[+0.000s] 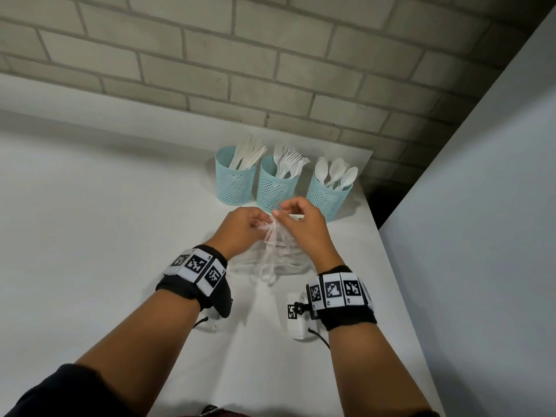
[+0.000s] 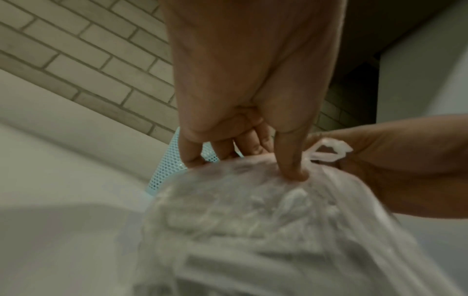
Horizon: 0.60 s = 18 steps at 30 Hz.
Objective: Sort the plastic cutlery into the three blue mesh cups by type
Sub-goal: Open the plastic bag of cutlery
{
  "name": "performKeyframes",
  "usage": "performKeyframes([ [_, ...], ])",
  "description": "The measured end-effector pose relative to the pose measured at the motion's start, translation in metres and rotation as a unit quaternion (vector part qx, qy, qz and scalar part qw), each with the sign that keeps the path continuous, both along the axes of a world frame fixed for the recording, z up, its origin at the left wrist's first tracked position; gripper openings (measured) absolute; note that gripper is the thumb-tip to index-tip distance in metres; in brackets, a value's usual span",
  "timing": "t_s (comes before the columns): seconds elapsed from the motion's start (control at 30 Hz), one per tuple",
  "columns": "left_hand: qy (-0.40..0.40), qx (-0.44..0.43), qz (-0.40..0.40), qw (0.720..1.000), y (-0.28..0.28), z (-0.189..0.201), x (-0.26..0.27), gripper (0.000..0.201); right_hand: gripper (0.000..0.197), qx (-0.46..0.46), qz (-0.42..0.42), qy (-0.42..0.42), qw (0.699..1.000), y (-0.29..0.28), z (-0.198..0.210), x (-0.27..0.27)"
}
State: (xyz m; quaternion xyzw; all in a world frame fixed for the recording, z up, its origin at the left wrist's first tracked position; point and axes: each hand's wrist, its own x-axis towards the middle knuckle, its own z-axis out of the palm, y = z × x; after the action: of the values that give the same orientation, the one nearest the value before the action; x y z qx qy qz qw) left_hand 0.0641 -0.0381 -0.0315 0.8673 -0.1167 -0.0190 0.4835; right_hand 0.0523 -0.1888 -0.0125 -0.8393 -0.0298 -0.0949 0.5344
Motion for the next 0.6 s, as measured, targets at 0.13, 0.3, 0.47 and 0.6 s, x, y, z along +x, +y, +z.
performKeyframes([
  [0.13, -0.018, -0.007, 0.009, 1.000, 0.000, 0.002, 0.000, 0.015, 0.039, -0.198, 0.002, 0.006, 0.980, -0.002, 0.000, -0.007],
  [0.3, -0.030, -0.016, 0.014, 0.999, 0.002, 0.010, 0.000, 0.014, 0.035, -0.232, 0.033, 0.077, 0.969, -0.001, 0.004, -0.015],
  [0.47, -0.034, -0.030, -0.009, 0.999, 0.005, 0.009, 0.001, 0.013, 0.026, -0.088, 0.083, 0.091, 0.989, -0.008, 0.012, -0.021],
  [0.6, -0.052, -0.029, -0.003, 0.998, 0.003, 0.005, 0.000, 0.008, 0.030, 0.164, 0.059, 0.100, 0.979, -0.017, 0.010, -0.022],
])
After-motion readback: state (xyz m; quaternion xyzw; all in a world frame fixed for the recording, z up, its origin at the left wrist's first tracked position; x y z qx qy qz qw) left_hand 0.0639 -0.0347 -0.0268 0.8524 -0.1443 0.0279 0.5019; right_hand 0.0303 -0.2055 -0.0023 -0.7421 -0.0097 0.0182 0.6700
